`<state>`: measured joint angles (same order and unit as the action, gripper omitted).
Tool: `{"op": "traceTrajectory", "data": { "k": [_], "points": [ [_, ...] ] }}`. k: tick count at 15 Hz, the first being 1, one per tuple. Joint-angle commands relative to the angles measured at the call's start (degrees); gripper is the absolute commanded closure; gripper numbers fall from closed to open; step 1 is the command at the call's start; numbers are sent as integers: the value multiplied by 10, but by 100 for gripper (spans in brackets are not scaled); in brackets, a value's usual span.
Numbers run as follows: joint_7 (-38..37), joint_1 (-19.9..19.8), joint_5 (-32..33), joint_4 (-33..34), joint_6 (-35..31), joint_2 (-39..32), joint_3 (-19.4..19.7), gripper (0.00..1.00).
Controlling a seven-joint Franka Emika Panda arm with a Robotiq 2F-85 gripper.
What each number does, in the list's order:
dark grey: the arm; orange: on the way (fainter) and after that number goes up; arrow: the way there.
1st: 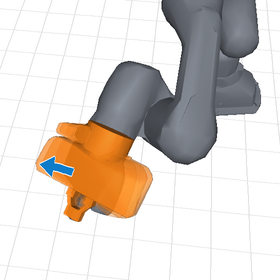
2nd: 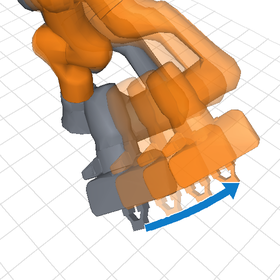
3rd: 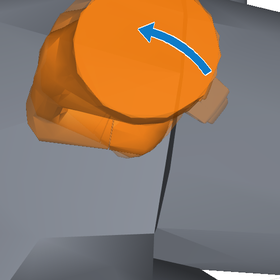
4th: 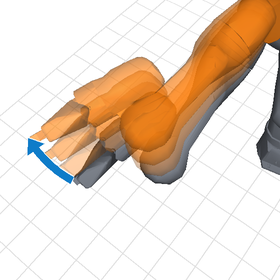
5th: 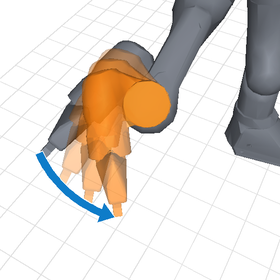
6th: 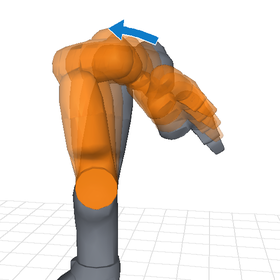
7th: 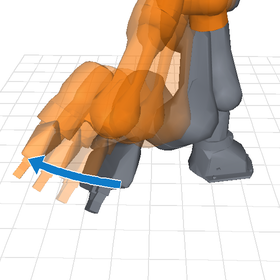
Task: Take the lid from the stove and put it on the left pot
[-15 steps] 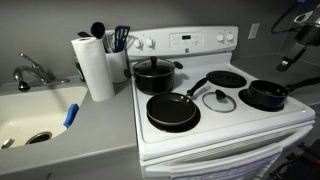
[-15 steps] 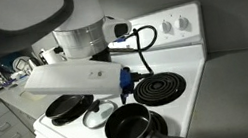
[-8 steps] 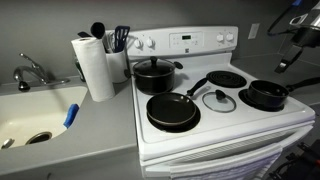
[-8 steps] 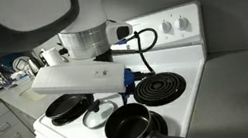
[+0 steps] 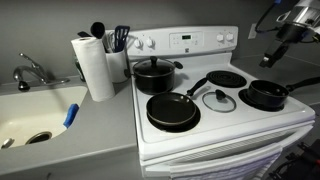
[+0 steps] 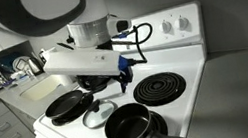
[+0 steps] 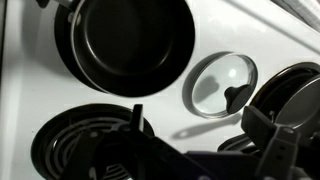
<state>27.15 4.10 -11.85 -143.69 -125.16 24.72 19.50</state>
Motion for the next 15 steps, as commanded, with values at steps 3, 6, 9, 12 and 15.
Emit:
{"op": "traceTrajectory", "data": {
  "k": [3,6,9,12,15],
  "points": [
    [-183,-38,49,67,-54,-97,-105,0],
    [-334,-51,95,91,-83,-132,-155,0],
    [-420,-47,112,107,-85,-157,-182,0],
    [-417,-45,102,99,-80,-146,-183,0],
    [-425,-45,113,108,-76,-157,-189,0]
  ]
}}
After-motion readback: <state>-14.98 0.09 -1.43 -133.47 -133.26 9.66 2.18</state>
